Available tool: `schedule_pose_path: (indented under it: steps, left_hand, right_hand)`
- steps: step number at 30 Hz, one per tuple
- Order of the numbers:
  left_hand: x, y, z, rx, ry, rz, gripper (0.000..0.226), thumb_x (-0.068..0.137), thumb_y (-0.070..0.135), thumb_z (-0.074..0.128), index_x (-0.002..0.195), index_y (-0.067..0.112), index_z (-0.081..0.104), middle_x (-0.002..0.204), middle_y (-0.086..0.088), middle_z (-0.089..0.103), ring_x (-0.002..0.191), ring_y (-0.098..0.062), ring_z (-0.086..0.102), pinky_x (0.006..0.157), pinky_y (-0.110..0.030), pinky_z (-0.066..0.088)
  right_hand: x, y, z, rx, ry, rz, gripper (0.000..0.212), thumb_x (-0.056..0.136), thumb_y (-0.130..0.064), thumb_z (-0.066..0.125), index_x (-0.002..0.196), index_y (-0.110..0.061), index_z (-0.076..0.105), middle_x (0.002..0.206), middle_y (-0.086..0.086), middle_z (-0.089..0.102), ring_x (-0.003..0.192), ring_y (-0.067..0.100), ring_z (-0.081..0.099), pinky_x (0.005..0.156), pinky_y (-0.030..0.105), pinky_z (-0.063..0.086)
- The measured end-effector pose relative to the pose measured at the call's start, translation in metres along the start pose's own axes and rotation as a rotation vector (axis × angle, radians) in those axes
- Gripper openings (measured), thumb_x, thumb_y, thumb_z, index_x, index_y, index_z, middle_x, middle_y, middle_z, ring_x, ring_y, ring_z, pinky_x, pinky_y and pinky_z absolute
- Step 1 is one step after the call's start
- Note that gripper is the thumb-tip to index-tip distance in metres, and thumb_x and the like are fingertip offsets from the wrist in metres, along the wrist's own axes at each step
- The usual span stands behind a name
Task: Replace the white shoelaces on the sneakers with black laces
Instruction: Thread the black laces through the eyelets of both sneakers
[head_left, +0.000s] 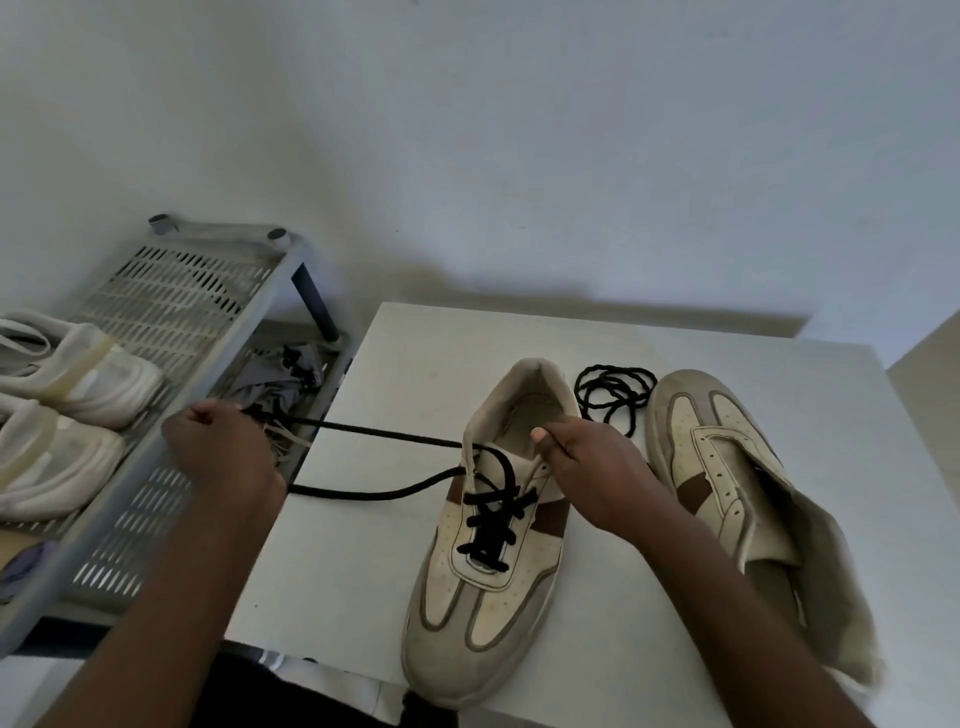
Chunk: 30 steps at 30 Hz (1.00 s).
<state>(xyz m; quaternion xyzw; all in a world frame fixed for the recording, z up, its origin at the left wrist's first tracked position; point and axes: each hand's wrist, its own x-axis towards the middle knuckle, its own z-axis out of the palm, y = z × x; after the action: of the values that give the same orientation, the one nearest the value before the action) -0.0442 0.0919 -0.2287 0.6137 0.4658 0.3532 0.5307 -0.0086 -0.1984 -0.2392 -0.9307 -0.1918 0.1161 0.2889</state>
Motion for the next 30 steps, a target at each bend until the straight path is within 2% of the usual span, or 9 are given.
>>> schedule_pose_path:
  steps: [2, 4, 7, 9, 12, 15, 22, 26, 30]
  left_hand:
    - [-0.012, -0.002, 0.009, 0.211, -0.057, 0.251, 0.016, 0.087, 0.01, 0.043, 0.09, 0.005, 0.058, 0.093, -0.017, 0.061, 0.083, -0.029, 0.06, 0.073, -0.044, 0.048]
    - [-0.033, -0.007, 0.019, 0.422, -0.395, 0.611, 0.014, 0.086, 0.008, 0.054, 0.097, 0.009, 0.063, 0.094, -0.001, 0.061, 0.087, -0.016, 0.057, 0.08, -0.035, 0.048]
    - [-0.067, -0.014, 0.023, 0.551, -1.099, 0.735, 0.023, 0.093, 0.016, 0.059, 0.115, 0.023, 0.059, 0.104, 0.016, 0.062, 0.1, 0.003, 0.056, 0.086, -0.013, 0.043]
    - [-0.077, -0.021, 0.026, 0.597, -1.236, 0.79, 0.022, 0.095, 0.018, 0.056, 0.116, 0.021, 0.056, 0.088, 0.012, 0.067, 0.083, 0.001, 0.063, 0.075, -0.013, 0.048]
    - [-0.074, -0.018, 0.027, 0.537, -1.138, 0.833, 0.012, 0.098, 0.013, 0.05, 0.093, 0.016, 0.059, 0.057, 0.016, 0.056, 0.054, -0.001, 0.055, 0.053, -0.013, 0.039]
    - [-0.068, -0.009, 0.024, 0.519, -1.035, 0.745, 0.026, 0.097, 0.006, 0.047, 0.079, 0.019, 0.06, 0.061, 0.015, 0.06, 0.055, 0.0, 0.056, 0.054, -0.015, 0.042]
    - [-0.009, -0.003, 0.011, 0.031, -0.196, 0.102, 0.037, 0.102, 0.029, 0.039, 0.07, 0.018, 0.054, 0.073, 0.002, 0.061, 0.068, -0.013, 0.054, 0.076, -0.035, 0.044]
    - [-0.015, -0.011, 0.016, 0.269, -0.237, 0.122, 0.04, 0.103, 0.029, 0.035, 0.08, 0.012, 0.063, 0.077, -0.005, 0.062, 0.067, -0.02, 0.053, 0.071, -0.034, 0.041]
    - [-0.029, -0.012, 0.019, 0.681, -0.507, 0.528, 0.029, 0.092, 0.015, 0.057, 0.12, 0.012, 0.061, 0.121, -0.007, 0.063, 0.114, -0.027, 0.055, 0.1, -0.042, 0.042]
  right_hand:
    - [0.0, -0.001, 0.002, -0.018, 0.011, -0.008, 0.037, 0.103, -0.036, 0.033, 0.081, -0.015, 0.054, 0.077, -0.004, 0.052, 0.073, 0.014, 0.049, 0.064, 0.029, 0.035]
    - [0.0, 0.0, 0.002, -0.018, 0.027, -0.009, 0.037, 0.103, -0.036, 0.033, 0.085, -0.013, 0.057, 0.081, -0.003, 0.054, 0.075, 0.015, 0.051, 0.066, 0.03, 0.037]
    - [0.0, -0.001, 0.004, -0.015, 0.037, -0.013, 0.038, 0.103, -0.035, 0.033, 0.088, -0.012, 0.059, 0.083, -0.002, 0.056, 0.076, 0.014, 0.051, 0.067, 0.03, 0.038]
    - [0.0, -0.001, 0.005, -0.014, 0.046, -0.021, 0.038, 0.103, -0.035, 0.033, 0.088, -0.012, 0.059, 0.082, -0.002, 0.056, 0.074, 0.013, 0.05, 0.065, 0.03, 0.037]
    - [0.0, -0.001, 0.006, -0.011, 0.049, -0.029, 0.038, 0.103, -0.034, 0.033, 0.087, -0.012, 0.058, 0.081, -0.002, 0.054, 0.073, 0.014, 0.05, 0.065, 0.029, 0.036]
    - [0.0, 0.001, 0.007, -0.029, 0.056, -0.031, 0.038, 0.103, -0.035, 0.033, 0.087, -0.012, 0.059, 0.081, -0.002, 0.054, 0.075, 0.014, 0.05, 0.065, 0.029, 0.034]
    - [0.0, 0.004, 0.009, -0.094, 0.052, -0.062, 0.038, 0.103, -0.038, 0.032, 0.084, -0.015, 0.056, 0.08, -0.001, 0.053, 0.073, 0.014, 0.051, 0.065, 0.03, 0.039]
    - [0.001, 0.005, 0.009, -0.077, 0.041, -0.064, 0.038, 0.103, -0.037, 0.033, 0.083, -0.013, 0.056, 0.08, -0.002, 0.052, 0.073, 0.014, 0.05, 0.06, 0.025, 0.035]
    - [0.001, 0.005, 0.009, -0.068, 0.044, -0.074, 0.04, 0.103, -0.038, 0.032, 0.087, -0.012, 0.059, 0.081, -0.002, 0.053, 0.074, 0.014, 0.051, 0.062, 0.028, 0.036]
